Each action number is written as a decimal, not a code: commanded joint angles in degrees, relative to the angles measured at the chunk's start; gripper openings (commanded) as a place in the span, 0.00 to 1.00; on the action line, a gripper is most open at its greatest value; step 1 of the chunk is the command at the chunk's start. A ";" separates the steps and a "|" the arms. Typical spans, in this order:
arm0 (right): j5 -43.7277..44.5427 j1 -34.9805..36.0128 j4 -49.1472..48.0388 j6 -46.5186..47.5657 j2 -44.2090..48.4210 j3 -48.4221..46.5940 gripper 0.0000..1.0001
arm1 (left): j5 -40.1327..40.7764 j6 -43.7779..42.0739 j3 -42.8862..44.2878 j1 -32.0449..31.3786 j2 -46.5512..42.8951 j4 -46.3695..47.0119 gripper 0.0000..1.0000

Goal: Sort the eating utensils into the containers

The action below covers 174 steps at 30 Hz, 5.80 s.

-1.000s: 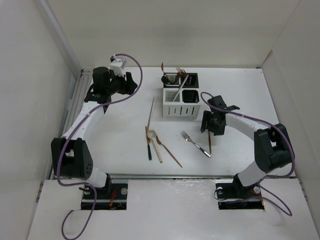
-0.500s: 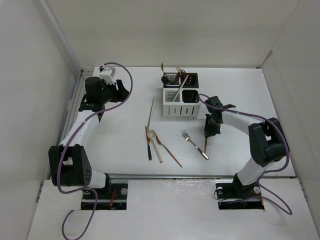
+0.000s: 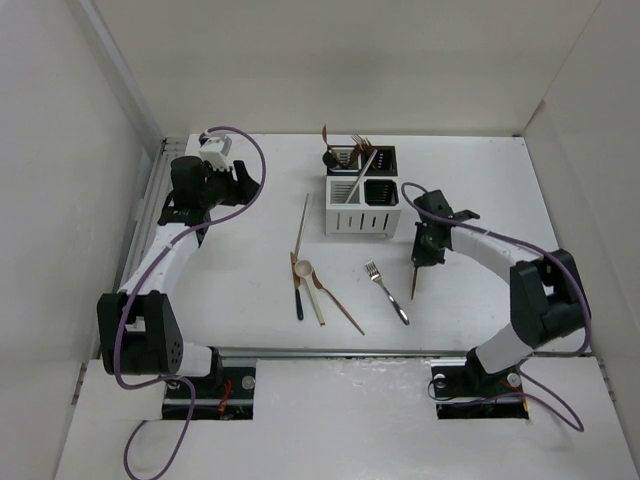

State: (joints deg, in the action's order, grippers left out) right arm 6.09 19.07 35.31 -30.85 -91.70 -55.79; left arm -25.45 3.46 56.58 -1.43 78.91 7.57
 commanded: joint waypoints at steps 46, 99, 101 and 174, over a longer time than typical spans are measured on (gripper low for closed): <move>3.58 6.86 -62.37 18.55 1.00 -5.30 0.00 | -0.21 -12.87 9.60 -3.39 7.65 -13.90 0.55; 15.53 4.22 -55.00 24.08 27.71 5.78 0.77 | 15.25 -16.74 27.54 -20.45 38.06 -24.98 0.36; 16.06 4.22 -55.00 24.08 27.72 6.31 0.77 | 17.62 -17.26 27.01 -21.15 38.07 -25.50 0.36; 18.70 2.11 -51.83 24.08 34.13 10.53 0.77 | 17.54 -11.99 25.51 -15.71 38.33 -37.28 0.30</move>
State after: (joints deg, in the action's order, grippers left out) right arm 23.66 21.65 -15.49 -7.29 -58.89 -45.91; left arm -6.20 -9.17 82.63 -17.45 116.29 -22.02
